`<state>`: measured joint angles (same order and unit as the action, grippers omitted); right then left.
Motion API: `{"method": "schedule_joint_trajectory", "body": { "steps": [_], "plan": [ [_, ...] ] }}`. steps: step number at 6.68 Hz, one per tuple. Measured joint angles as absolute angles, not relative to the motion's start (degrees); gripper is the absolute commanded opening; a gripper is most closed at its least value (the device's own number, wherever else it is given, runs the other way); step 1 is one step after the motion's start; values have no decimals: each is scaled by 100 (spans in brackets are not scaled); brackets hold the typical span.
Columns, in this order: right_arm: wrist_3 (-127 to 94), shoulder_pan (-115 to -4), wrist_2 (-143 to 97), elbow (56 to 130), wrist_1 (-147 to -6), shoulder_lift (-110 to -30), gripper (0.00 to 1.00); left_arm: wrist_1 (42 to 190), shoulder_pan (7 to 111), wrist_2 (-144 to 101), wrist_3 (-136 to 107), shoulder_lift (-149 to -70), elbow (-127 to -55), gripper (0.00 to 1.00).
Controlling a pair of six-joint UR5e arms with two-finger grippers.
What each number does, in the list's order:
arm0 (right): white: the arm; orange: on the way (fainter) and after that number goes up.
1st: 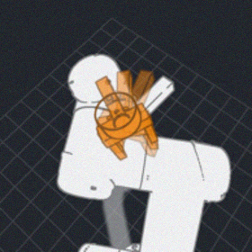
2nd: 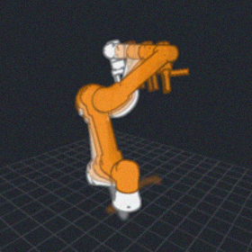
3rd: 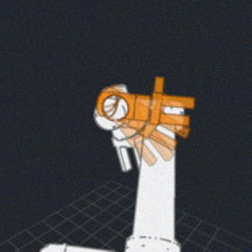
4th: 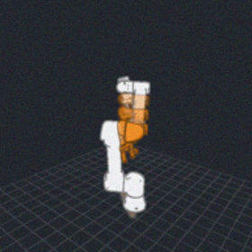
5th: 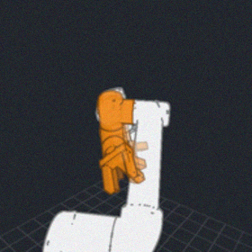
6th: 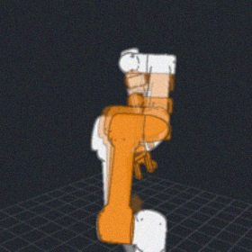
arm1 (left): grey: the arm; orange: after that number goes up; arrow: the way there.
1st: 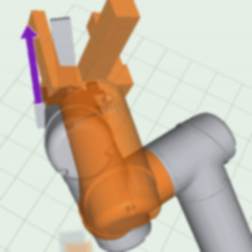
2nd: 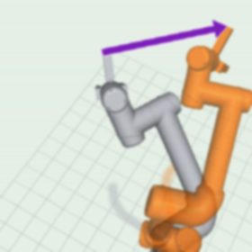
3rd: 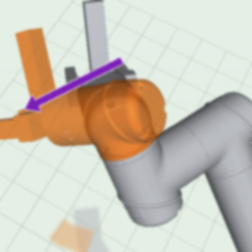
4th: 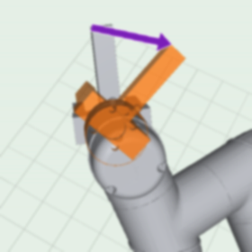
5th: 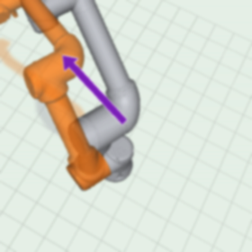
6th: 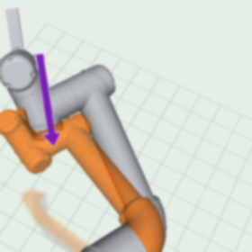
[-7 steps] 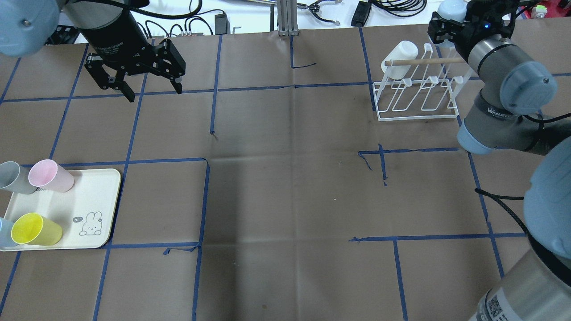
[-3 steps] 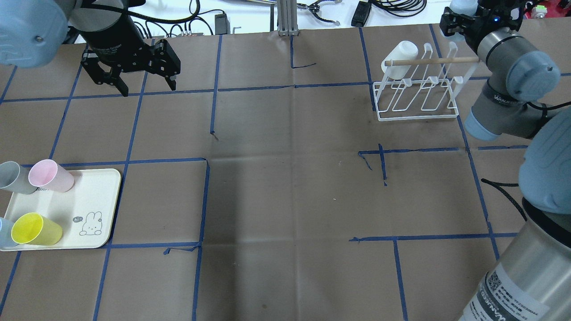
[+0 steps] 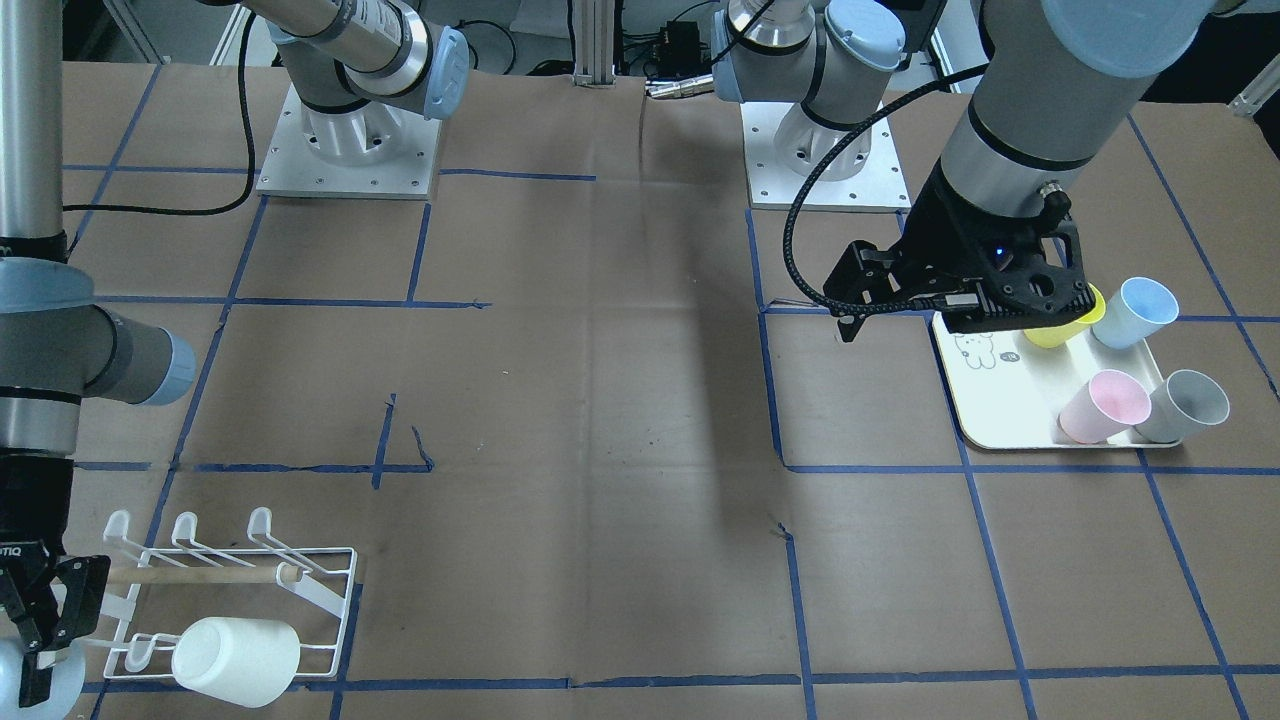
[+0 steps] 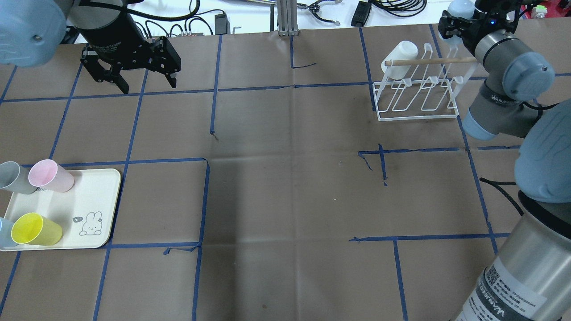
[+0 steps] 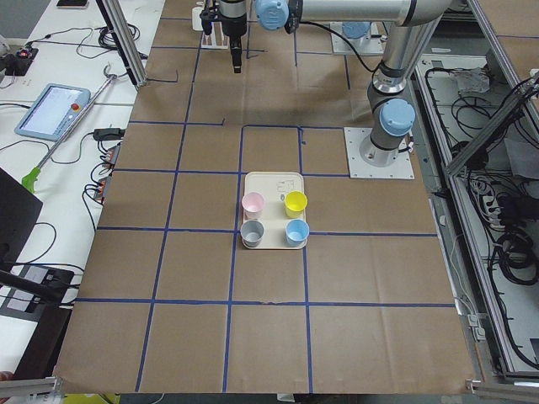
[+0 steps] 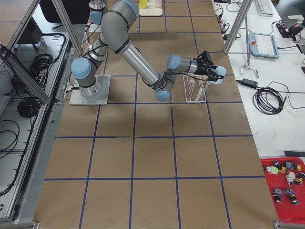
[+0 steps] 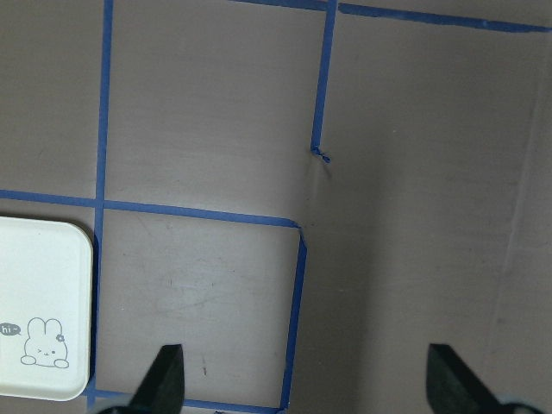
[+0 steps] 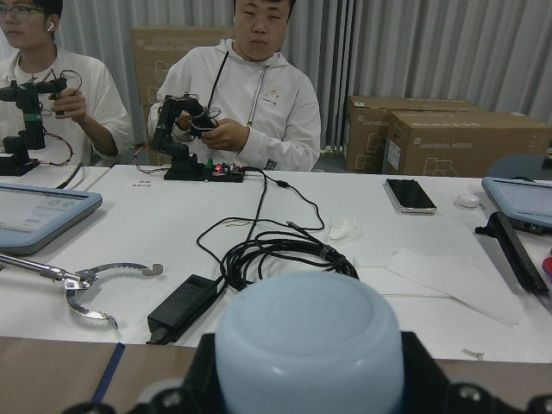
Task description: Transfer IKEA cup to right arm and place on rack
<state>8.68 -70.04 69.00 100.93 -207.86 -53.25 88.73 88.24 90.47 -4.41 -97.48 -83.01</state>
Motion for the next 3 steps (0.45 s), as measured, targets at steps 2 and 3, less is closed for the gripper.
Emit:
{"method": "schedule_joint_trajectory", "body": {
  "steps": [2, 3],
  "plan": [
    [870, -6999, 6899, 10268, -20792, -5328, 17, 8869, 8824, 9044, -440, -9747, -8305, 99],
    [870, -6997, 6901, 10336, -20792, -5327, 18, 8868, 8824, 9044, -440, -9747, -8308, 99]
  ]
}}
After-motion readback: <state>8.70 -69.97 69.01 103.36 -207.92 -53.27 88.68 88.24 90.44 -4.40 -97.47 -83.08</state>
